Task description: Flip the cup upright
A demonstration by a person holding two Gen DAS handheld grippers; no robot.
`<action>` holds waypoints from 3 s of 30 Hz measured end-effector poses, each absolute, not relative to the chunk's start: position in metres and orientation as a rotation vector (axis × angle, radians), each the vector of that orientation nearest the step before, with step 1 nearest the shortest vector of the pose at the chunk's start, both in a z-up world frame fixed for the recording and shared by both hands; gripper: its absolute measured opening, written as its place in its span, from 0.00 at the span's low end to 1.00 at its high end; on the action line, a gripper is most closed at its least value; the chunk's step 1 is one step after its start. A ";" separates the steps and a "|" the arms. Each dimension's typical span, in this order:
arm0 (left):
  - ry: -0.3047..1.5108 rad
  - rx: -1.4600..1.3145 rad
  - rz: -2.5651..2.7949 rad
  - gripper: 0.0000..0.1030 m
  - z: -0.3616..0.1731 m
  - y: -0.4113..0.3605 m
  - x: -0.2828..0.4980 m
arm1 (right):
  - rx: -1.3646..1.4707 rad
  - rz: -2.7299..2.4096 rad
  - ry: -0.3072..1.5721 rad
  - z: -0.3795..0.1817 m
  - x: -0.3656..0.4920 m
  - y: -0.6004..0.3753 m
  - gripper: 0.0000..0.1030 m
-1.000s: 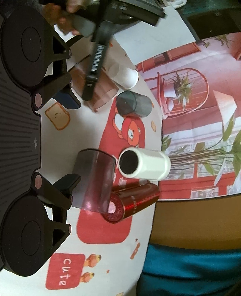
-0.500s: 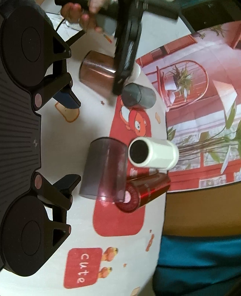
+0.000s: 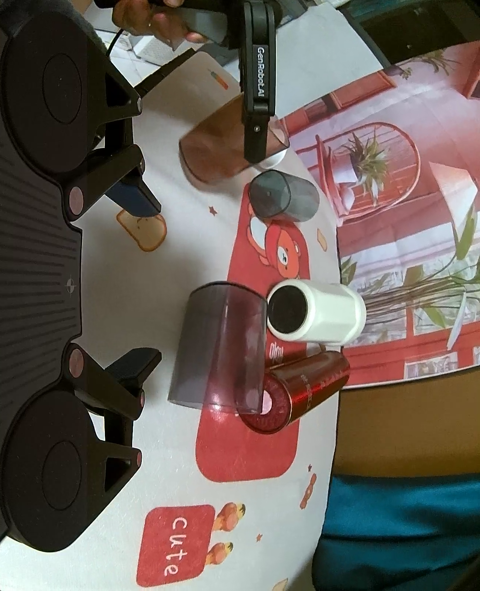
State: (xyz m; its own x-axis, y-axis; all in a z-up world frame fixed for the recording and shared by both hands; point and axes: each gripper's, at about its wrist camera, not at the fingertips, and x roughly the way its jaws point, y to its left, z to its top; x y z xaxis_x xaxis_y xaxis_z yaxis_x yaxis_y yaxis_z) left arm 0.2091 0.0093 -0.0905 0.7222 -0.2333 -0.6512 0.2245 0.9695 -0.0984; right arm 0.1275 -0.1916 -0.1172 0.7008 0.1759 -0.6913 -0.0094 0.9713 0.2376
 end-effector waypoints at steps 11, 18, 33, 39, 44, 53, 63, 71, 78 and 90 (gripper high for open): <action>0.761 0.016 -0.259 0.71 -0.103 0.008 0.199 | 0.215 0.096 0.786 -0.115 0.126 -0.189 0.82; 0.788 -0.034 -0.227 0.96 -0.093 0.021 0.189 | 0.184 0.082 0.764 -0.101 0.119 -0.183 0.98; 0.777 0.041 -0.153 1.00 -0.048 0.032 0.126 | 0.111 -0.015 0.721 -0.044 0.080 -0.162 1.00; 0.758 0.055 -0.121 1.00 -0.027 0.037 0.096 | 0.105 -0.026 0.692 -0.019 0.053 -0.157 1.00; 0.745 0.065 -0.106 1.00 -0.014 0.041 0.073 | 0.096 -0.037 0.667 -0.003 0.031 -0.152 1.00; 0.718 0.024 -0.107 1.00 -0.006 0.047 0.035 | 0.091 -0.125 0.644 -0.002 -0.005 -0.152 1.00; 0.676 0.079 -0.021 1.00 -0.005 0.039 0.022 | 0.130 -0.179 0.615 -0.007 -0.013 -0.158 1.00; 0.650 0.072 -0.020 1.00 -0.004 0.040 0.016 | 0.109 -0.157 0.600 -0.005 -0.013 -0.154 1.00; 0.658 0.067 -0.022 1.00 -0.005 0.040 0.017 | 0.102 -0.154 0.600 -0.005 -0.012 -0.153 1.00; 0.667 0.056 -0.009 1.00 -0.007 0.044 0.018 | 0.104 -0.155 0.601 -0.005 -0.011 -0.152 1.00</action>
